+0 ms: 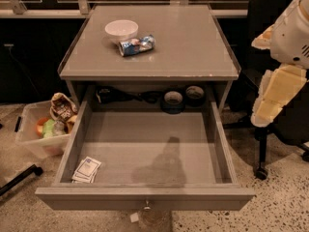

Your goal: Place redbull can into top drawer

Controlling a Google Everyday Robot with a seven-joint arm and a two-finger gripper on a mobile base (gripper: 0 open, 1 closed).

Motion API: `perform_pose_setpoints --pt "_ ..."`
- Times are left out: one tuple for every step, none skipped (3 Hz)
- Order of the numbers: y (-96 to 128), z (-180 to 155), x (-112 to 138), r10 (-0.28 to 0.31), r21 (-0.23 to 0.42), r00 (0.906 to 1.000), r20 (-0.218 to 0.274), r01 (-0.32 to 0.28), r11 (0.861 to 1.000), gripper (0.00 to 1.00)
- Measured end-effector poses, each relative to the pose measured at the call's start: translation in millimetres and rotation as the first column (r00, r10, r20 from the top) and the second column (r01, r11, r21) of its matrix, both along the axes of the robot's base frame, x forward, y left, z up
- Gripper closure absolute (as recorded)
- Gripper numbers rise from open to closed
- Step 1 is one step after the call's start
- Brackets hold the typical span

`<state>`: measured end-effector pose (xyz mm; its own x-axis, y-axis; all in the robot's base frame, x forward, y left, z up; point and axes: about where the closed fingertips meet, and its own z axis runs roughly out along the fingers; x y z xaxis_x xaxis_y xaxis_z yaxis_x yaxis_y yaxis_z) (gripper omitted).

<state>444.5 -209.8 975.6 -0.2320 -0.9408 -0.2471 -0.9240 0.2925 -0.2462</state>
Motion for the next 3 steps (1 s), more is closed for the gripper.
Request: perform_pose_setpoints --pt "49 -11 21 0.000 0.112 0.9999 -0.012 0.001 0.994 0.00" --pt "134 -8 41 -0.010 0.265 0.9999 0.009 0.007 0.964 0.00" --pt "134 -8 41 -0.010 0.265 0.9999 0.009 0.007 0.964 0.00"
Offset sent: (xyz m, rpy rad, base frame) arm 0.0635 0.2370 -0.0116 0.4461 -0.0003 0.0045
